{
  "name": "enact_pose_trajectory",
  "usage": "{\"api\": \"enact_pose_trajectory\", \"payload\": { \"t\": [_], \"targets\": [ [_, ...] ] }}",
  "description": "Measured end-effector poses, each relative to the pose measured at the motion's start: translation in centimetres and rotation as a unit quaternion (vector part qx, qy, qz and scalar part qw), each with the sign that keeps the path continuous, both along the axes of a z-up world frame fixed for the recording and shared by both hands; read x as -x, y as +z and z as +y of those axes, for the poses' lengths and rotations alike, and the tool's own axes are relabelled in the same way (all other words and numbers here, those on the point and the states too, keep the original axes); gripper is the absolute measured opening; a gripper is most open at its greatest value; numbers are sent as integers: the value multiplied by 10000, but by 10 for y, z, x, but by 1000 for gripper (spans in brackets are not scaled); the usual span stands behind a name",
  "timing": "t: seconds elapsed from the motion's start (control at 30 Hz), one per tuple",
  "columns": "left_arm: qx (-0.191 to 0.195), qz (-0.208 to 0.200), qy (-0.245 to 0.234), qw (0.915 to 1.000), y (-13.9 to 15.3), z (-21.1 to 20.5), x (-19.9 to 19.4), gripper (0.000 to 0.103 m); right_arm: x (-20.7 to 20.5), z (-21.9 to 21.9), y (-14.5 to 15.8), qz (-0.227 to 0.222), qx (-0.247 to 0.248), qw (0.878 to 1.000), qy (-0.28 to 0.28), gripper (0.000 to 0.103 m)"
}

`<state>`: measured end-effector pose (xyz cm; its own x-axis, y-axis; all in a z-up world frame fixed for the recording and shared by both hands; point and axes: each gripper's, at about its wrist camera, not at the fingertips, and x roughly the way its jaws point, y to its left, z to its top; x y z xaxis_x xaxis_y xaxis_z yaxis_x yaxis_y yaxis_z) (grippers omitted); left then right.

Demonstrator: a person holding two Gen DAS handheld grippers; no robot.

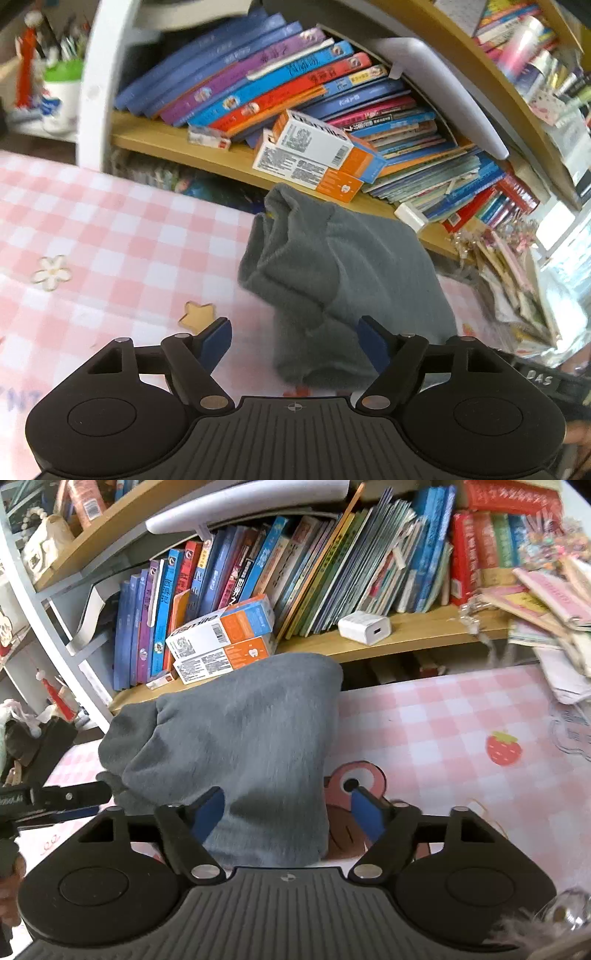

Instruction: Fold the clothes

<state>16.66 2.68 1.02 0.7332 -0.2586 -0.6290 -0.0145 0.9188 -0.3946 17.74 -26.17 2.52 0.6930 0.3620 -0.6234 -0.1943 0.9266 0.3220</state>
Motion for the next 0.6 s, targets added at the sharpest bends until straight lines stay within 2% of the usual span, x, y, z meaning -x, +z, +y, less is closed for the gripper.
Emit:
{"api": "enact_pose_trajectory", "payload": {
  "t": [0.1,0.17,0.33,0.5,0.6],
  "targets": [
    [-428,-66,434,9981,0,-10,20,78,18,6,4,-102,202,9997,-83,81],
    [-566,-78,565,9968,-1,-16,31,78,31,12,7,-182,369,9990,-194,85],
    [-745,-48,426,9963,-4,-28,53,79,61,24,9,-320,684,9965,-360,90],
    [-1139,-180,419,9924,-2,-42,67,95,85,33,4,-316,829,9950,-449,92],
    [-1519,-334,319,9873,0,-52,73,97,91,38,4,-319,933,9944,-392,94]
  ]
}}
